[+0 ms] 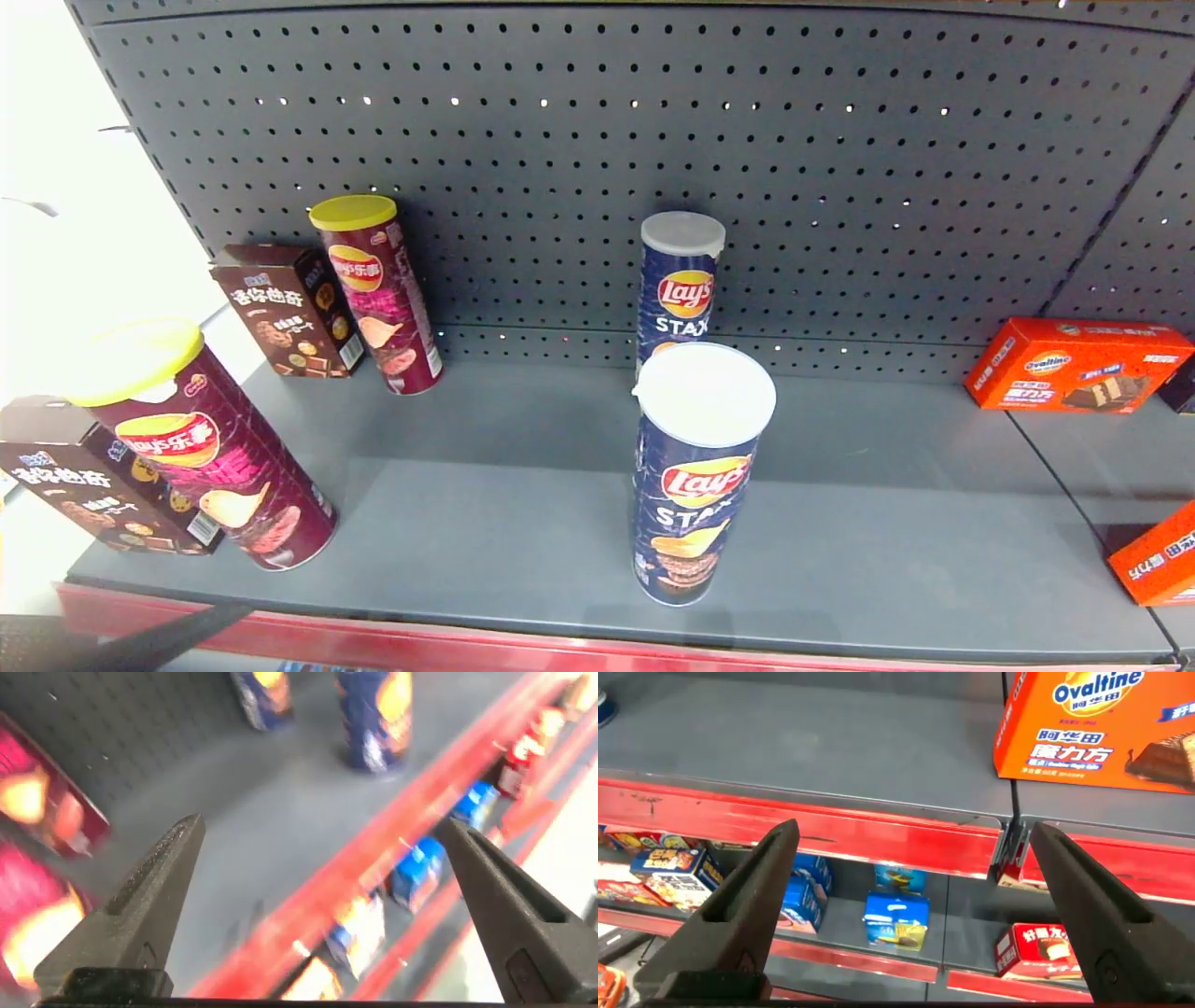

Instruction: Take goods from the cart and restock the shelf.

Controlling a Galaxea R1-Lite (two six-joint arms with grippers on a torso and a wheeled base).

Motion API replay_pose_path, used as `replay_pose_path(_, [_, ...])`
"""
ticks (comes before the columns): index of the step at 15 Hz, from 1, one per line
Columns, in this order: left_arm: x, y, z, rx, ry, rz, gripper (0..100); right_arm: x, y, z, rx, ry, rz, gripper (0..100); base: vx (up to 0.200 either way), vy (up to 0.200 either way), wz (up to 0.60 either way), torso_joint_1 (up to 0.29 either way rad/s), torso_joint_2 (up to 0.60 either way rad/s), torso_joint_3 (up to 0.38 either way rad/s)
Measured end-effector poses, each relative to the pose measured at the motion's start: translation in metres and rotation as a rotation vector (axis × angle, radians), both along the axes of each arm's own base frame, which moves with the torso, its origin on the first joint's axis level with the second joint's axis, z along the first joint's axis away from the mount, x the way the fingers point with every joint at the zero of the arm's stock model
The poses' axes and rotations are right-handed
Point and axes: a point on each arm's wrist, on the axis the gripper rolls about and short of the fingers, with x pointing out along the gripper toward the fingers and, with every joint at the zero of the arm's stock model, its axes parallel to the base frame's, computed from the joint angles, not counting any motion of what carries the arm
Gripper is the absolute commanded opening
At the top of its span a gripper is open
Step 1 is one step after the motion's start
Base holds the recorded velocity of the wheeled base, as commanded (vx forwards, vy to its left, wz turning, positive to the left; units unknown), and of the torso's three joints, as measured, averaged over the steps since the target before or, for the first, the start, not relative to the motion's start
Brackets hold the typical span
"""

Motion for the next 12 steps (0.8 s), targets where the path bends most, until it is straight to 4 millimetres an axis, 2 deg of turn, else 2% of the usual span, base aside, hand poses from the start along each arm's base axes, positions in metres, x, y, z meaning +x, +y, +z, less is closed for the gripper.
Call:
replay_pose_path(6, [-0.047, 0.045, -0.051, 0.088, 0.105, 0.019, 100, 0.000, 0.000, 0.000, 0.000, 0.001, 0.000, 100, 0.000, 0.000, 0.00, 0.000, 0.00, 0.000])
replay_pose_path(9, [-0.063, 0.054, -0.052, 0.043, 0.089, 0.154, 100, 0.000, 0.000, 0.000, 0.000, 0.001, 0.000, 100, 0.000, 0.000, 0.00, 0.000, 0.00, 0.000])
replay_pose_path(12, [-0.068, 0.054, -0.049, 0.013, 0.062, 0.213, 100, 0.000, 0.000, 0.000, 0.000, 0.001, 0.000, 100, 0.000, 0.000, 0.00, 0.000, 0.00, 0.000])
